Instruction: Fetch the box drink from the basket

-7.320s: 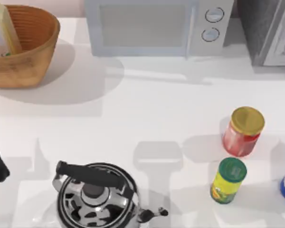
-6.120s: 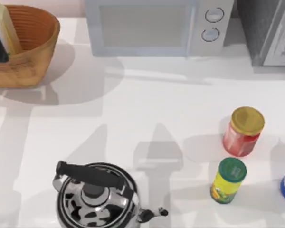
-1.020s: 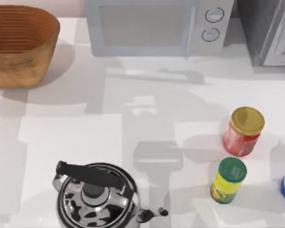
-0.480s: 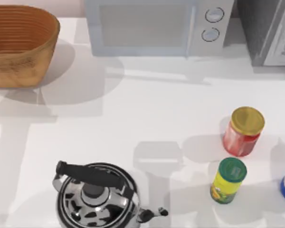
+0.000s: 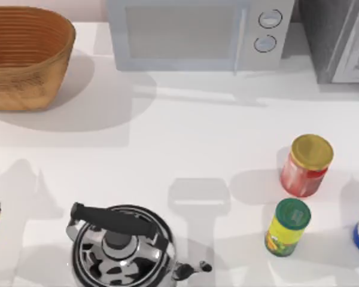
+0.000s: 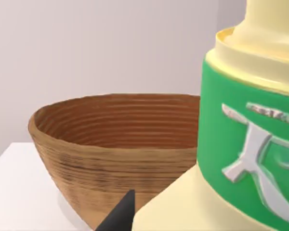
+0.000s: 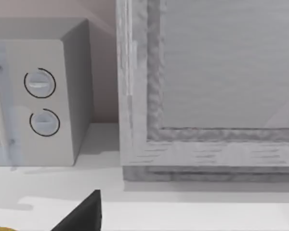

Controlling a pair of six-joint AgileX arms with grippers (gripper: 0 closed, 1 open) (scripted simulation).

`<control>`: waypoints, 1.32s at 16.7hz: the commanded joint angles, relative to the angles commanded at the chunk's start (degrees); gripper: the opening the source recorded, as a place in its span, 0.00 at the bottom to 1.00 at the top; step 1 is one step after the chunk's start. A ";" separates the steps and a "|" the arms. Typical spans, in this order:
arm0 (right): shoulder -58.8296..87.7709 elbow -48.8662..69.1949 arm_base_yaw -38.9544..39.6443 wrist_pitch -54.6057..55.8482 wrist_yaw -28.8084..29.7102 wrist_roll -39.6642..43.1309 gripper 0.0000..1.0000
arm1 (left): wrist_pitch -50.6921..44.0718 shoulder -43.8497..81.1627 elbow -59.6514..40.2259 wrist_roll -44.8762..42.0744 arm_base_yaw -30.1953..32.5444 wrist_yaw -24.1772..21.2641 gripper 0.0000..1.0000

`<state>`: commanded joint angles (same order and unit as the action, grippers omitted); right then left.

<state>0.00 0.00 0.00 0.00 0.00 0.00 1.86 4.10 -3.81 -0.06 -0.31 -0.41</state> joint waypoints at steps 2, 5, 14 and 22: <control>0.00 0.00 0.00 0.00 0.00 0.00 1.00 | -1.47 -3.25 3.02 0.05 0.23 0.31 0.00; 0.00 0.00 0.00 0.00 0.00 0.00 1.00 | -1.87 -4.11 3.81 0.06 0.31 0.41 0.00; 0.00 0.00 0.00 0.00 0.00 0.00 1.00 | -0.43 4.75 -0.08 1.94 4.55 7.60 0.00; 0.00 0.00 0.00 0.00 0.00 0.00 1.00 | 9.46 39.12 -20.27 6.81 23.52 37.12 0.00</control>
<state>0.00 0.00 0.00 0.00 0.00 0.00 11.32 43.23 -24.08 6.75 23.21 36.71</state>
